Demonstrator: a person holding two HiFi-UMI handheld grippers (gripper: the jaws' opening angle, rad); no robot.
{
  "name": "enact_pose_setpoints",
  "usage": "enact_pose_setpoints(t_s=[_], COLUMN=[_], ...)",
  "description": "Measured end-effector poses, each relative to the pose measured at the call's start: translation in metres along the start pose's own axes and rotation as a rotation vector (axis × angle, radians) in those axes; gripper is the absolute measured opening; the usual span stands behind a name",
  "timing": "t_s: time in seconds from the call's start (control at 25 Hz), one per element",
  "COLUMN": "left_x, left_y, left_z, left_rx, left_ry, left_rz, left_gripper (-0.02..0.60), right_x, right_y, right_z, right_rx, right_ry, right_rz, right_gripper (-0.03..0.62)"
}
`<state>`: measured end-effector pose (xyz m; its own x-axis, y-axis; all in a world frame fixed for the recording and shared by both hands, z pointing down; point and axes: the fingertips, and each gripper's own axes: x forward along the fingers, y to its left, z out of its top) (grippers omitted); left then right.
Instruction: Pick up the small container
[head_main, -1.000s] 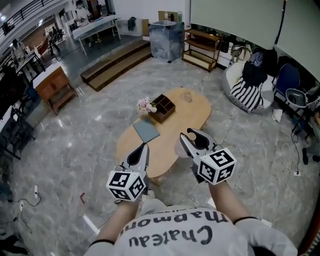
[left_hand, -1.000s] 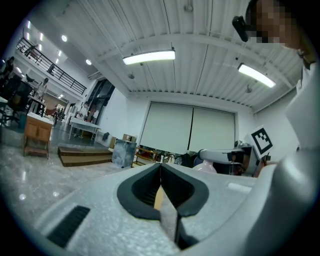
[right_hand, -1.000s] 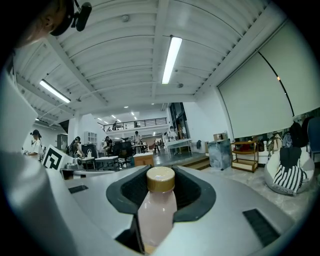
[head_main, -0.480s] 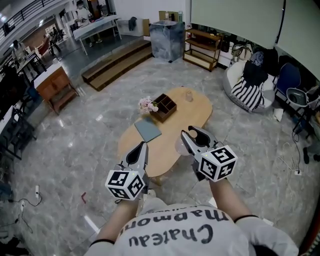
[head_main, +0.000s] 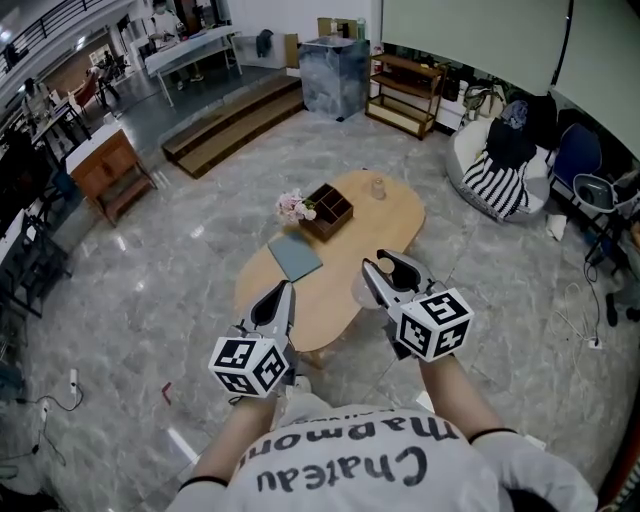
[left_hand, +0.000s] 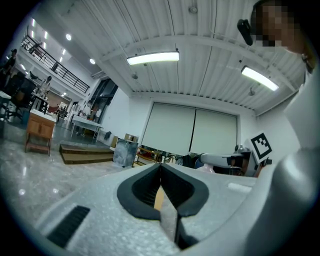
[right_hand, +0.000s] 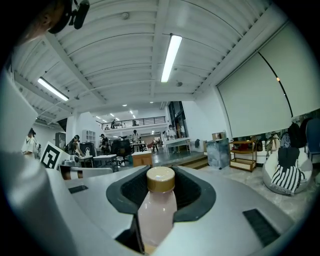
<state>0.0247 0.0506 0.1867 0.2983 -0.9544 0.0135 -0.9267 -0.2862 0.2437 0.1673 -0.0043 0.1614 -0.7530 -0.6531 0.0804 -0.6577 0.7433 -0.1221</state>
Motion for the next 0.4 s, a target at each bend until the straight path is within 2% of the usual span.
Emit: enact_pose_setpoints(t_s=[0.4], left_x=[0.012], left_y=[0.006], left_z=[-0.001], left_rx=[-0.007], left_ry=[-0.001], left_rz=[-0.004], left_gripper=[0.015], right_x=[0.010], right_y=[-0.008], right_z=[-0.002], right_rx=[-0.004], right_ry=[0.003], right_rz=[-0.006], right_gripper=[0.127])
